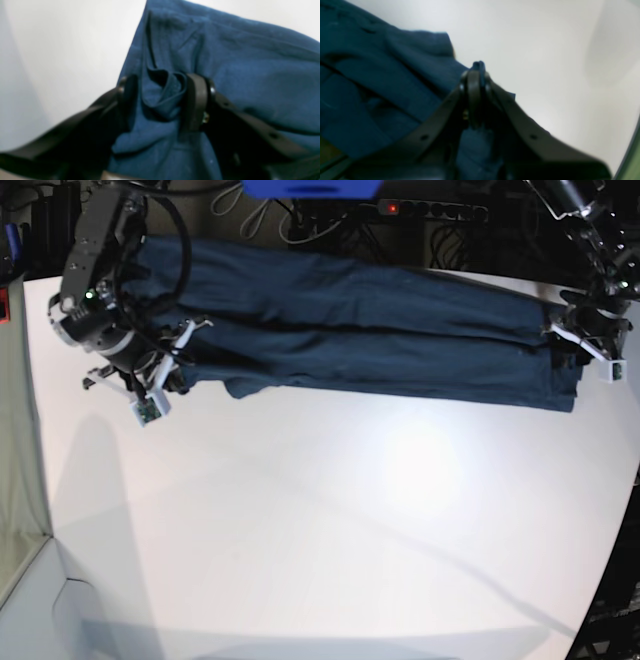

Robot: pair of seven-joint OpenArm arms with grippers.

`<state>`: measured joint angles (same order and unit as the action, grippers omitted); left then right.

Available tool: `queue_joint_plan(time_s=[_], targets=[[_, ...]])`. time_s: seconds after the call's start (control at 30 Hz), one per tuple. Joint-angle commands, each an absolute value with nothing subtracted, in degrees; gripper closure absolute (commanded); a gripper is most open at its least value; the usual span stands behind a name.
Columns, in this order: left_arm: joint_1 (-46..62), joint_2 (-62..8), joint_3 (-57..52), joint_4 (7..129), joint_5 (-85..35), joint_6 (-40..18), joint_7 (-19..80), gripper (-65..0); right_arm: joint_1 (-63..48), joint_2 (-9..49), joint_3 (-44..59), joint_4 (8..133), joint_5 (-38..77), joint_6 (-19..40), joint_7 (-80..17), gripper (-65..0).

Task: Layout the t-shirt on the table in an organized manner, then fold the t-shirt properly
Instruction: 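Tuck the sleeve end under with the right gripper and flatten the strip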

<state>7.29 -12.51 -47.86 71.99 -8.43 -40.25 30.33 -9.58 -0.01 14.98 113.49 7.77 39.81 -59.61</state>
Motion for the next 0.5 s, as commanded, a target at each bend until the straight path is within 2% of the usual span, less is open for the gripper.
queue_joint_plan(time_s=[0.0, 0.47], targets=[[7.3, -13.2, -47.9, 72.3, -8.1, -40.0, 31.3, -29.8, -9.8, 0.2, 15.1, 114.4, 8.3, 40.0, -59.9, 0.0], [7.3, -13.2, -47.9, 72.3, -8.1, -40.0, 31.2, -29.8, -17.0, 0.3, 22.8, 114.3, 8.3, 40.0, -61.8, 0.0]])
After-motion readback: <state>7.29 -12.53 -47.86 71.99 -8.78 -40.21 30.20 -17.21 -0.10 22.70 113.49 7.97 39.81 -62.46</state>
